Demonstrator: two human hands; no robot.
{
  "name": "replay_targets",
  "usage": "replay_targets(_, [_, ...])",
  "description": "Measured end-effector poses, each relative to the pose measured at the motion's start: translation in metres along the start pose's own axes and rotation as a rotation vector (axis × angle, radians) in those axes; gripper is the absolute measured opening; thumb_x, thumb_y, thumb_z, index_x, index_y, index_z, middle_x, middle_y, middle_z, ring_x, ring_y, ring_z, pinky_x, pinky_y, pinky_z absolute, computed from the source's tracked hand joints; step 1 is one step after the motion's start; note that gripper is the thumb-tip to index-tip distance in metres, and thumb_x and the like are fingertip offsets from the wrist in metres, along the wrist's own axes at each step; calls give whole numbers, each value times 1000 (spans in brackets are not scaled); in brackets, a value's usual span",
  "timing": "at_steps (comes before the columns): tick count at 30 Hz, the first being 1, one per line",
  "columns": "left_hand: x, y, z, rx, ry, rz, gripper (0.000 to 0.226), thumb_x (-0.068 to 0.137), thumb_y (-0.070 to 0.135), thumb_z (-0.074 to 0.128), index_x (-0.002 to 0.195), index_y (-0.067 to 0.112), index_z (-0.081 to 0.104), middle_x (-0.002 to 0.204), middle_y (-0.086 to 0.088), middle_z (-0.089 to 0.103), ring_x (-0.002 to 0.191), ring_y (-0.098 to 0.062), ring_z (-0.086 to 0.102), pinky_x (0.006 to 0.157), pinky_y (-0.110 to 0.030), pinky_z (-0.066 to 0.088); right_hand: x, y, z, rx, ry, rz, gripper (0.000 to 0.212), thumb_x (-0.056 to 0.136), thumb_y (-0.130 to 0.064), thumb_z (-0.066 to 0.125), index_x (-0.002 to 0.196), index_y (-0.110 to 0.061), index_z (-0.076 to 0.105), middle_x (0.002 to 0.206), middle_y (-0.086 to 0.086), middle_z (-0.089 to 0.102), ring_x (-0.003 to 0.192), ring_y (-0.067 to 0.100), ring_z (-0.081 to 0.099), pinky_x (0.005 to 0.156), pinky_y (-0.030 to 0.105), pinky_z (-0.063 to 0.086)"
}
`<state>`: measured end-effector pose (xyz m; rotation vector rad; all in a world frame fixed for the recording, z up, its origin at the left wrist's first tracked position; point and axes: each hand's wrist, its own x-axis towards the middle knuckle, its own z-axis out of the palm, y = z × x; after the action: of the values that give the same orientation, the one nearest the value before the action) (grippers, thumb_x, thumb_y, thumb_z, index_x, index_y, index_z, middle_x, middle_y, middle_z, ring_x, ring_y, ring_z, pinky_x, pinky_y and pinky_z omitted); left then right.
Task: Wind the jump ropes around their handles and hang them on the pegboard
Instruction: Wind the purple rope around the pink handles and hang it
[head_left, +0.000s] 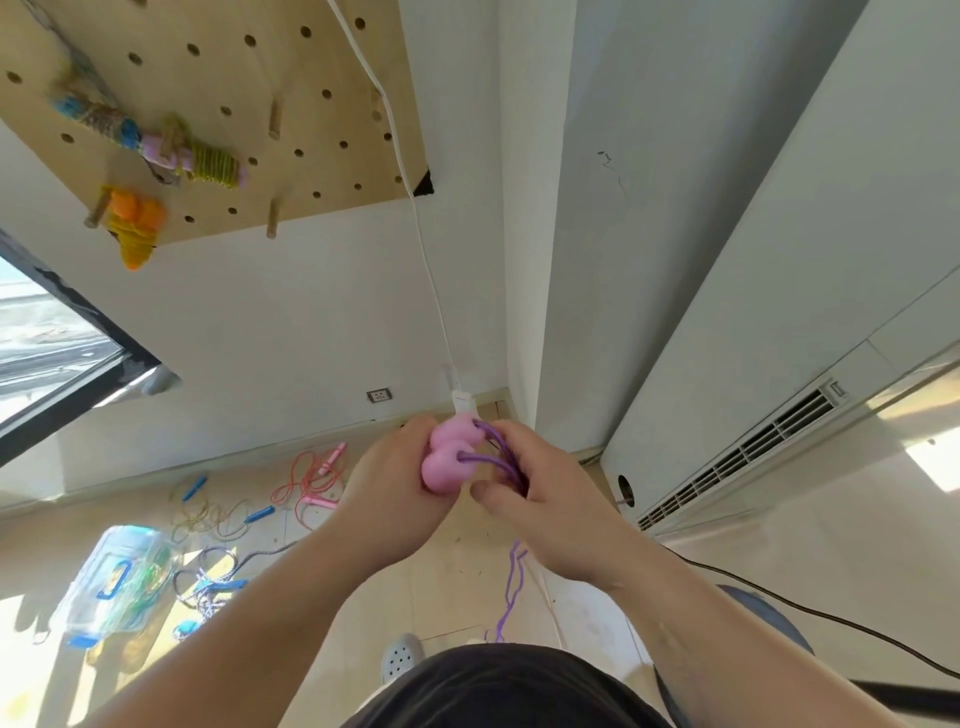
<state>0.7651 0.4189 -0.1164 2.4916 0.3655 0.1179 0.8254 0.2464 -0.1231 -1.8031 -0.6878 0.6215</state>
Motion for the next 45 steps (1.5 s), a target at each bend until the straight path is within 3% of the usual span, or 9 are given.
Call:
replay_targets(4, [-2, 5, 6, -486, -133, -321, 27, 77, 8, 62, 70, 30, 49, 53, 12, 43, 49, -11, 35, 43, -24, 30, -2, 3, -13, 97, 66, 29, 25, 105, -42, 45, 103, -32, 68, 65, -21, 54, 61, 0, 48, 66, 32, 43])
replay_targets(8, [-7, 14, 14, -875, -279, -343, 24, 65, 10, 69, 77, 8, 48, 59, -3, 38, 54, -19, 34, 53, -30, 31, 0, 2, -15, 32, 125, 40, 34, 107, -35, 43, 79, -22, 57, 60, -18, 51, 56, 2, 44, 62, 25, 34])
replay_targets(12, [-6, 28, 18, -1249, -256, -372, 37, 62, 33, 84, 79, 9, 60, 63, -2, 40, 47, -14, 33, 49, -26, 31, -4, -5, -6, 3, 135, 23, 40, 108, -34, 41, 71, -39, 55, 58, -21, 53, 57, 2, 47, 61, 22, 37])
replay_targets(18, [0, 38, 14, -1455, -21, -473, 37, 65, 32, 86, 73, 14, 55, 63, -1, 42, 46, -14, 35, 47, -27, 36, -13, -17, -1, -172, 124, 9, 39, 109, -33, 37, 73, -39, 51, 62, -31, 57, 62, -2, 53, 58, 16, 34])
replay_targets(23, [7, 39, 2, -1494, 94, -521, 42, 63, 20, 90, 81, 13, 53, 65, -2, 40, 45, -14, 37, 51, -29, 40, -22, -24, 11, -593, 64, -73, 26, 109, -40, 28, 103, -29, 51, 80, -7, 59, 73, 21, 56, 69, 40, 48])
replay_targets(28, [2, 43, -1, -1491, 114, -400, 22, 73, 11, 75, 66, 16, 55, 60, -6, 40, 53, -20, 41, 60, -33, 37, -24, -23, 22, -1060, 276, -325, 21, 79, -29, 79, 95, -20, 69, 56, -7, 52, 47, 18, 26, 42, 29, 20])
replay_targets(34, [-5, 47, -6, -1581, 139, -341, 17, 85, -4, 59, 81, 12, 55, 80, -8, 61, 78, -22, 65, 86, -45, 58, -27, -20, 18, -1021, 353, -409, 40, 76, -30, 82, 112, -13, 74, 68, -5, 65, 50, 17, 51, 51, 23, 22])
replay_targets(40, [-13, 52, -18, -1626, 115, -308, 20, 99, -7, 39, 93, 8, 52, 87, -18, 70, 96, -35, 72, 88, -45, 61, -29, -18, 19, -392, 119, -200, 55, 104, -50, 24, 153, -33, 40, 111, -19, 64, 87, -1, 47, 77, 19, 37])
replay_targets(45, [-23, 47, -21, -1590, 62, -298, 25, 97, -11, 35, 96, 8, 51, 100, -24, 71, 106, -39, 71, 79, -41, 61, -27, -13, 24, -133, 142, -138, 28, 108, -34, 39, 132, -39, 52, 77, -36, 56, 75, -1, 55, 70, 17, 36])
